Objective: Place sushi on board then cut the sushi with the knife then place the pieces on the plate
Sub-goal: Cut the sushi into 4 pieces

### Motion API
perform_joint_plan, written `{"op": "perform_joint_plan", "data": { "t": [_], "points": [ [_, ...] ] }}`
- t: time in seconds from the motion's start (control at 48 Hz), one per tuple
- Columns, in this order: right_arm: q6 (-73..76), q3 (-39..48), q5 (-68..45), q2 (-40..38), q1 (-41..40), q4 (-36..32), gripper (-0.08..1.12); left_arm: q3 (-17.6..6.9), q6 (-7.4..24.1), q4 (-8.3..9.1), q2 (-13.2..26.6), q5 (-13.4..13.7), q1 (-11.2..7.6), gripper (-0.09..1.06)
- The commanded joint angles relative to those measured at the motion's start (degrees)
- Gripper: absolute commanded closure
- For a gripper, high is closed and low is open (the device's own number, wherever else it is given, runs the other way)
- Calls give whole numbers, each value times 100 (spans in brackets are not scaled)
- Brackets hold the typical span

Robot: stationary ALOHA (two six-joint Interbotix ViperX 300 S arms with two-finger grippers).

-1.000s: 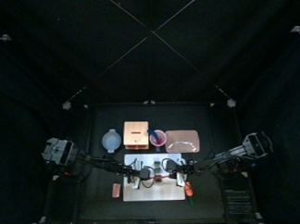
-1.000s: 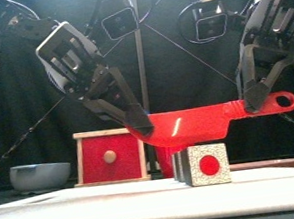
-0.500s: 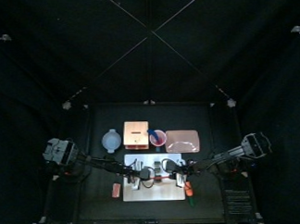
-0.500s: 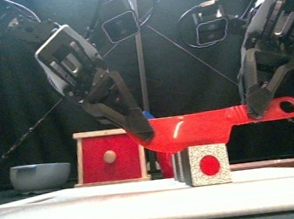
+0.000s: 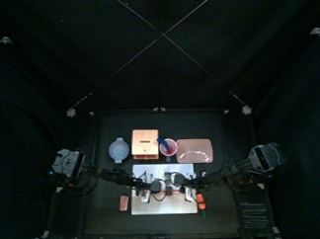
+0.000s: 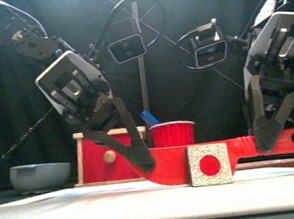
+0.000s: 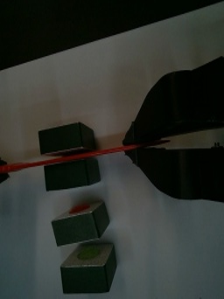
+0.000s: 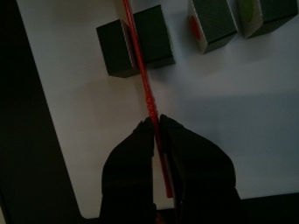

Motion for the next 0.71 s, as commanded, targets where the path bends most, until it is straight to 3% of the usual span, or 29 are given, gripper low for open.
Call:
{"op": "perform_joint_plan", "data": {
  "t": [0.021, 0.229, 0.542, 0.708],
  "points": [
    [53, -26, 44, -26, 79, 70, 75, -35, 18, -62, -70, 132, -185, 56],
    [53, -114, 44, -35, 246, 237, 75, -53, 18, -246, -149, 149, -334, 56],
    [44, -149, 149, -264, 237, 193, 75, -97, 26, -264, -237, 149, -343, 55],
    [35, -229, 352, -677, 237, 114, 75, -167, 18, -272, -563, 229, -308, 51]
  ]
}}
